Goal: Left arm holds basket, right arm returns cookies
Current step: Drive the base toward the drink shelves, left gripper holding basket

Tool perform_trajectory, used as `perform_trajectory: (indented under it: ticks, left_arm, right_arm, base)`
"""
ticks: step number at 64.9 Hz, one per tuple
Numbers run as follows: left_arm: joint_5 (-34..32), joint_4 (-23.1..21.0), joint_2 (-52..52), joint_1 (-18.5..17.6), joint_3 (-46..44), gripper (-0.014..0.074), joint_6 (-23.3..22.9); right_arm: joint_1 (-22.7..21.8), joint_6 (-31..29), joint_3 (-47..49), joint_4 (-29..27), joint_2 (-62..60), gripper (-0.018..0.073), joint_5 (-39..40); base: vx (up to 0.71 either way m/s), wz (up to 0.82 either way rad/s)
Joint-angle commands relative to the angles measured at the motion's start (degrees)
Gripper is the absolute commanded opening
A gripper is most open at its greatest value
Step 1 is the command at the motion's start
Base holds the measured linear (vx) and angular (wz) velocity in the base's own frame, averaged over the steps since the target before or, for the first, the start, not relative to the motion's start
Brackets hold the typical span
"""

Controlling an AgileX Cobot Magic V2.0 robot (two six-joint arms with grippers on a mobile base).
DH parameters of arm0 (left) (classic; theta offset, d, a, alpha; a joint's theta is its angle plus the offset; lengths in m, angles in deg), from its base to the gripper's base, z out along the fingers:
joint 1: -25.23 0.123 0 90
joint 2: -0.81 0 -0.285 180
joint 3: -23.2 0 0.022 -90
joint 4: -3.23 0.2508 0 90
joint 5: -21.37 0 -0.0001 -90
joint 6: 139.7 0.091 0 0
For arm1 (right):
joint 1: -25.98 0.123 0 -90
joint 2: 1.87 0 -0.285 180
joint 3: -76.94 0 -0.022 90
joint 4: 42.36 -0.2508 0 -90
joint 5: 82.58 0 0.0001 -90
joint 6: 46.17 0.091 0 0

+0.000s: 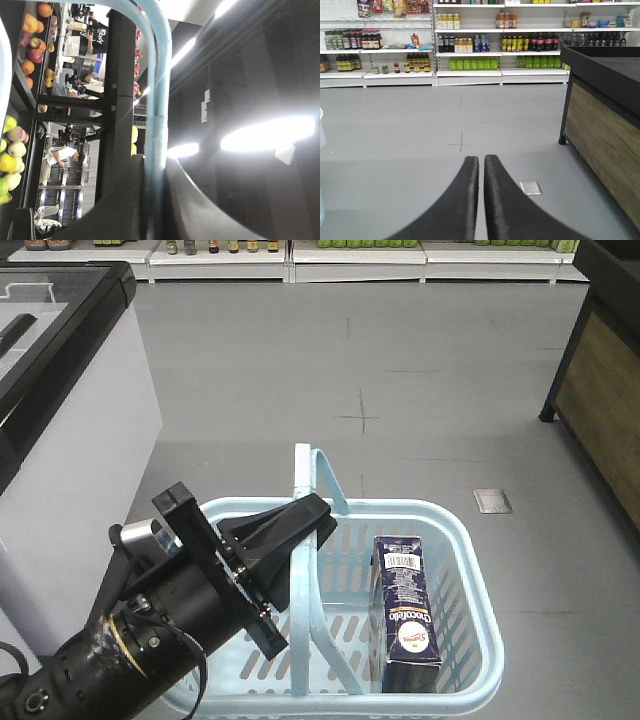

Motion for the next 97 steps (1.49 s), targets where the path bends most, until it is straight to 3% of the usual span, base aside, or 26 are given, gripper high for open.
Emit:
perform_trajectory:
  ticks: [1, 97]
  left_arm:
    - [-16.04, -0.42, 2.3, -0.41, -1.68, -0.0003, -0.03]
    - [-16.04, -0.36, 2.3, -0.41, -1.68, -0.0003, -0.03]
  right_arm:
    - [-0.21, -0.34, -0.99, 0.45, -0.53, -0.0006, 4.2]
    - [-0.21, -0.34, -0.99, 0.46, -0.37, -0.0006, 4.2]
  base:
    - [0.44, -0.04]
    - [0.52, -0.02]
